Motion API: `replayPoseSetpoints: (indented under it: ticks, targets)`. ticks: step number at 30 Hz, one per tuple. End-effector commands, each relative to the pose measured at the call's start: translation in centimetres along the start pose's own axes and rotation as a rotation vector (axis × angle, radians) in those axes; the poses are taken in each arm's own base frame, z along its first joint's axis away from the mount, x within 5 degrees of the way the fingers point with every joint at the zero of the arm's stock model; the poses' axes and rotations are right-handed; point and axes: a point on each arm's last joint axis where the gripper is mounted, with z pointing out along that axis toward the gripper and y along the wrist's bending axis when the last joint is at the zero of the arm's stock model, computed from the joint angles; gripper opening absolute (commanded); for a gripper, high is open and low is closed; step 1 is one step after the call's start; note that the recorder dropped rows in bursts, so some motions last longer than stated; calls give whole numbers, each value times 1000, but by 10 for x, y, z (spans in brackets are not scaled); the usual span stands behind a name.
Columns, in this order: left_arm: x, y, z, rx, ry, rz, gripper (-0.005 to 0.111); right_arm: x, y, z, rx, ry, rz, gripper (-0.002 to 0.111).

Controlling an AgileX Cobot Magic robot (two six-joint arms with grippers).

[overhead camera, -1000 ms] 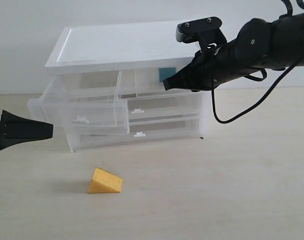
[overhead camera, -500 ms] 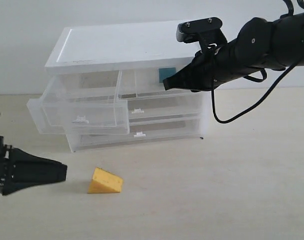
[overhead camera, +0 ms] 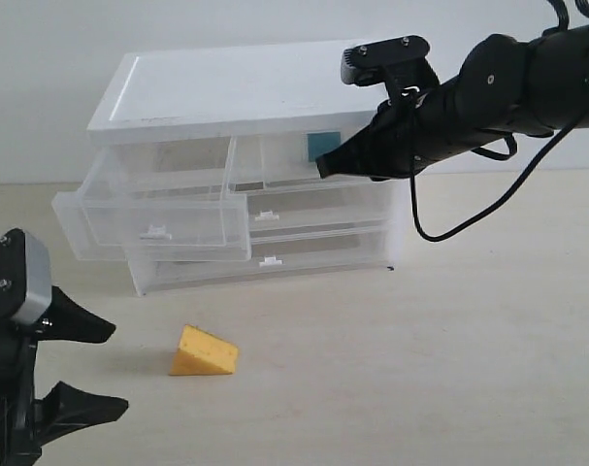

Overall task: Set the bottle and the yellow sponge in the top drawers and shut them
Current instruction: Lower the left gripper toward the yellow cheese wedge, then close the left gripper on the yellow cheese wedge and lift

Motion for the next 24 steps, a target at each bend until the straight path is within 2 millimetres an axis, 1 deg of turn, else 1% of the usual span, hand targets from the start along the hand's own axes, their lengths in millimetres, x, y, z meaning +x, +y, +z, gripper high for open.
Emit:
replayPoseSetpoints:
  ticks: [1,4,7,10,13,15,21,24]
  targets:
    - [2,-1,13,8,56,252,74,0,4,0,-14,13,-14,0]
    - [-2,1,27,2,23,302,74,0,4,0,-14,13,-21,0]
    - [0,11,41,-43,-12,312,74,0,4,0,-13,13,-23,0]
    - [-2,24,51,-118,-84,193,74,0,4,0,-13,13,-41,0]
    - [-3,32,60,-114,-121,174,69,0,4,0,-10,6,-43,0]
    - [1,33,67,-92,-133,164,67,-1,3,0,-8,2,-45,0]
    - [16,29,85,-15,-126,181,67,-1,3,0,-6,-5,-49,0]
    - [13,27,88,-9,-205,204,67,-1,3,0,-6,-5,-49,0]
